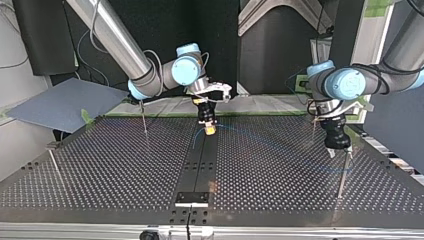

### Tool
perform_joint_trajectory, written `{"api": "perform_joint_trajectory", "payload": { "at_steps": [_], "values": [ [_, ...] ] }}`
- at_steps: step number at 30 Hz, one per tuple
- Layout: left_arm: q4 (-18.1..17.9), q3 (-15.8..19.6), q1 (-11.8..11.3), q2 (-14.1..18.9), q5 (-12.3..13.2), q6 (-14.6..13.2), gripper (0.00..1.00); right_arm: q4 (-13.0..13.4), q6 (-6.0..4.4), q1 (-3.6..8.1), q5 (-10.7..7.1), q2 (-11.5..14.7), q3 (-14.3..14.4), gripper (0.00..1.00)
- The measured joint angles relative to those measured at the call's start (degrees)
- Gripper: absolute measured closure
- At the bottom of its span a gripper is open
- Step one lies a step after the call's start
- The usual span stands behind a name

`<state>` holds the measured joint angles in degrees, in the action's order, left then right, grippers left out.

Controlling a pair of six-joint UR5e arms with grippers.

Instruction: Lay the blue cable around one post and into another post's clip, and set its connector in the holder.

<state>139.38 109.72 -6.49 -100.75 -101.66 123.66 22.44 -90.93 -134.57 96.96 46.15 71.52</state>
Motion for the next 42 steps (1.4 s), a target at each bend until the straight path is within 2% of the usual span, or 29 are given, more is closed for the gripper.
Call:
{"api": "perform_joint_trajectory", "payload": {
  "at_steps": [6, 17, 29, 35, 38, 42],
  "values": [
    [-0.58, 0.21, 0.49, -2.60, 1.00, 0.20, 0.02, 2.98, -1.07, 1.38, 1.19, 0.05, 3.02, 1.00],
    [-1.31, 0.22, 1.12, -6.62, 1.02, 0.51, 0.02, 8.96, -0.60, 3.33, 6.80, 0.20, 9.02, 1.00],
    [-1.82, 0.21, 1.15, -6.85, 1.24, 0.61, 0.02, 14.62, -1.36, 5.75, 11.89, 0.26, 14.68, 1.00],
    [-1.82, 0.21, 1.15, -6.84, 1.58, 0.75, 0.02, 17.62, -1.41, 7.09, 14.74, 0.24, 17.67, 1.00],
    [-1.82, 0.21, 1.20, -6.84, 1.66, 0.76, 0.02, 19.04, -1.47, 7.39, 15.72, 0.23, 19.08, 1.00],
    [-1.82, 0.21, 1.28, -6.84, 1.68, 0.77, 0.02, 20.89, -2.32, 8.41, 16.99, 0.23, 20.94, 1.00]
  ]
}}
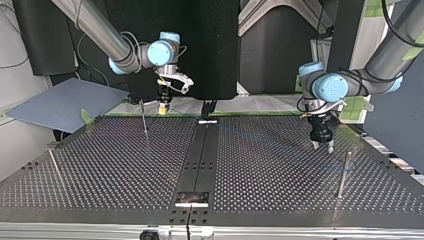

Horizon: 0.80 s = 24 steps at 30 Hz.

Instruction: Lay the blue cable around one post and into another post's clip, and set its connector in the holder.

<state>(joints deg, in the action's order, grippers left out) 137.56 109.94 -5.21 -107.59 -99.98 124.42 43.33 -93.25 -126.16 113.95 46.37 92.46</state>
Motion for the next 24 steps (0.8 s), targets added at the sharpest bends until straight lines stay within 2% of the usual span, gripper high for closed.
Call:
{"api": "perform_joint_trajectory", "payload": {
  "at_steps": [4, 7, 10, 20, 24],
  "values": [
    [0.00, 0.00, 0.09, 0.01, 0.00, -0.09, 0.02, 1.97, -1.18, 1.79, -0.53, -0.08, 1.98, 1.00],
    [0.00, 0.00, 0.21, 0.00, 0.00, -0.11, 0.02, 3.50, -1.00, 3.29, -1.31, -0.50, 3.50, 1.00],
    [0.00, -0.01, 0.33, 0.01, 0.01, -0.10, 0.02, 4.97, -0.80, 4.75, -0.94, -1.55, 4.97, 1.00],
    [0.00, -0.01, 0.62, -0.01, 0.01, -0.20, 0.02, 9.83, -1.64, 9.61, 0.38, -6.26, 9.83, 1.00],
    [0.05, 0.00, 0.73, 0.00, -0.05, -0.23, 0.02, 11.75, -1.70, 10.93, 1.55, -8.17, 11.75, 1.00]
  ]
}}
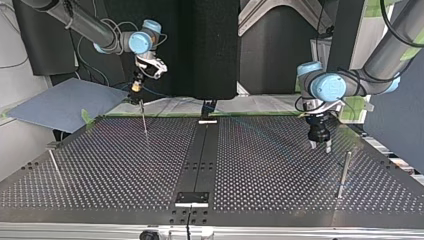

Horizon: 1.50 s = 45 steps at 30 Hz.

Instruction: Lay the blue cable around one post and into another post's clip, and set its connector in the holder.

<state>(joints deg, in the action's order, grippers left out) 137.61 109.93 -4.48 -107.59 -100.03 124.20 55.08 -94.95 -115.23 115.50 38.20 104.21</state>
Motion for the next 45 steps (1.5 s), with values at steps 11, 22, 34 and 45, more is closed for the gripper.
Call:
{"api": "perform_joint_trajectory", "payload": {
  "at_steps": [11, 22, 34, 45],
  "values": [
    [0.04, 0.01, 0.20, 0.02, 0.03, -0.01, 0.02, 5.26, -0.03, 1.84, 0.19, -4.28, 5.27, 1.00],
    [0.12, 0.00, 0.50, 0.02, 0.06, 0.06, 0.02, 11.04, -1.01, 6.89, -4.47, -4.64, 11.04, 1.00],
    [0.71, -1.01, 0.46, 0.00, 0.05, 0.63, 0.02, 17.10, -3.17, 13.43, -10.99, -8.52, 12.67, 1.00],
    [1.00, -1.08, 0.48, 0.01, -1.07, -0.19, 0.02, 14.51, -0.66, 17.26, -16.49, -8.35, 8.09, 1.00]
  ]
}}
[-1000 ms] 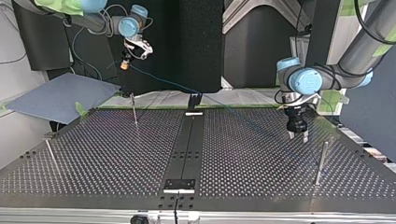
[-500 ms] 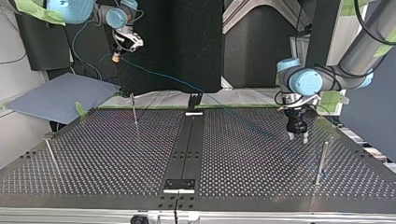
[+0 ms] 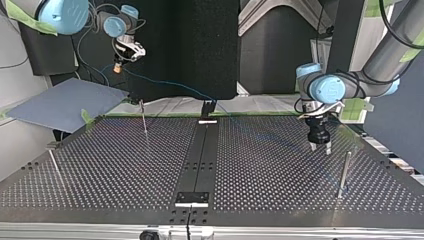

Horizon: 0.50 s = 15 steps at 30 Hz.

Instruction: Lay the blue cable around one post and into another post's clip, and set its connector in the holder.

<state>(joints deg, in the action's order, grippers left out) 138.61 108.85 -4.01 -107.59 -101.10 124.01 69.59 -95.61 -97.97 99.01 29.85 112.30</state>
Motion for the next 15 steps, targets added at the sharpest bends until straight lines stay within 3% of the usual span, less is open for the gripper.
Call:
{"api": "perform_joint_trajectory", "payload": {
  "at_steps": [3, 9, 11, 15],
  "values": [
    [0.04, 0.00, -0.07, 0.00, -0.18, -0.21, 0.02, -1.55, -0.21, 0.27, -1.61, 1.51, -1.60, 1.00],
    [0.45, 0.01, 0.11, -0.01, -0.52, -1.28, 0.02, -4.58, -2.37, 1.06, -4.69, 4.57, -3.98, 1.00],
    [0.53, 0.01, 0.19, -0.01, -0.50, -1.41, 0.02, -5.59, -2.23, 1.35, -5.75, 5.62, -4.90, 1.00],
    [0.71, 0.01, 0.46, -0.01, -0.46, -1.48, 0.02, -7.46, -0.87, 1.93, -7.73, 7.62, -6.52, 1.00]
  ]
}}
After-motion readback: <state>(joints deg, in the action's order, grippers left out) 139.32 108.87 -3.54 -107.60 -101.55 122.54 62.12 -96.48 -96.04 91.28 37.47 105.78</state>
